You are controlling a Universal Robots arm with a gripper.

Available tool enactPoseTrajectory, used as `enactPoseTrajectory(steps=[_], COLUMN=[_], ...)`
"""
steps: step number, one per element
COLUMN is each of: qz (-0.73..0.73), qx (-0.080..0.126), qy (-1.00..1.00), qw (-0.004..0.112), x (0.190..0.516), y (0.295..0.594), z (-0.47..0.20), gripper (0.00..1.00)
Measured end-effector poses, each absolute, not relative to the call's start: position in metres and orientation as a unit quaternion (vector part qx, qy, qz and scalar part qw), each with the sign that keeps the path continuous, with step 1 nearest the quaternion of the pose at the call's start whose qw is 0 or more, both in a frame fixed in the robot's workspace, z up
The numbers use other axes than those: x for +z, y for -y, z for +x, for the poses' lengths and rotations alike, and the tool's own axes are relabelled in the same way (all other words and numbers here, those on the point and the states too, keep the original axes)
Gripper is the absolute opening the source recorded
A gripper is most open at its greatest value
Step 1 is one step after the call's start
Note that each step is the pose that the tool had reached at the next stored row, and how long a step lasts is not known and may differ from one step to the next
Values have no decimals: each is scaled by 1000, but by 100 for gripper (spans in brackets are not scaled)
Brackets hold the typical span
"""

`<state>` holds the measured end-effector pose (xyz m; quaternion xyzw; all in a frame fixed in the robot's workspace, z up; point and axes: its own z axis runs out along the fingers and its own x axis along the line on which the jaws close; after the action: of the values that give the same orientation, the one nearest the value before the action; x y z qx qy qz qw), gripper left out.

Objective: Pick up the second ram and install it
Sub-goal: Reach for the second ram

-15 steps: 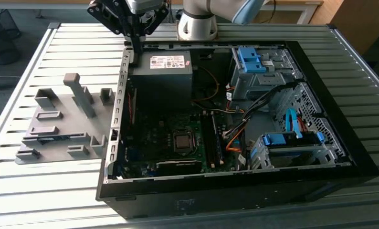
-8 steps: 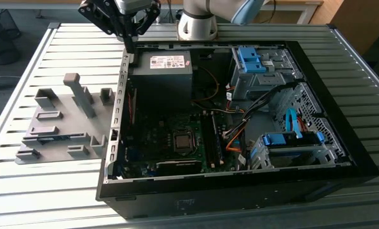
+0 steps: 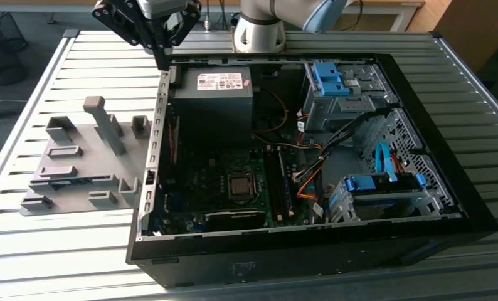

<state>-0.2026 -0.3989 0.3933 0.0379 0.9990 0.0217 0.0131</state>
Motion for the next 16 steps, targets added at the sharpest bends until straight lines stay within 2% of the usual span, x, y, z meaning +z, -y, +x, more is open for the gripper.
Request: enactPoseTrajectory(steps=[16], qz=[38], qx=[22], qy=[-999], qw=[13], x=[393], y=[399], z=[-218], gripper=[11])
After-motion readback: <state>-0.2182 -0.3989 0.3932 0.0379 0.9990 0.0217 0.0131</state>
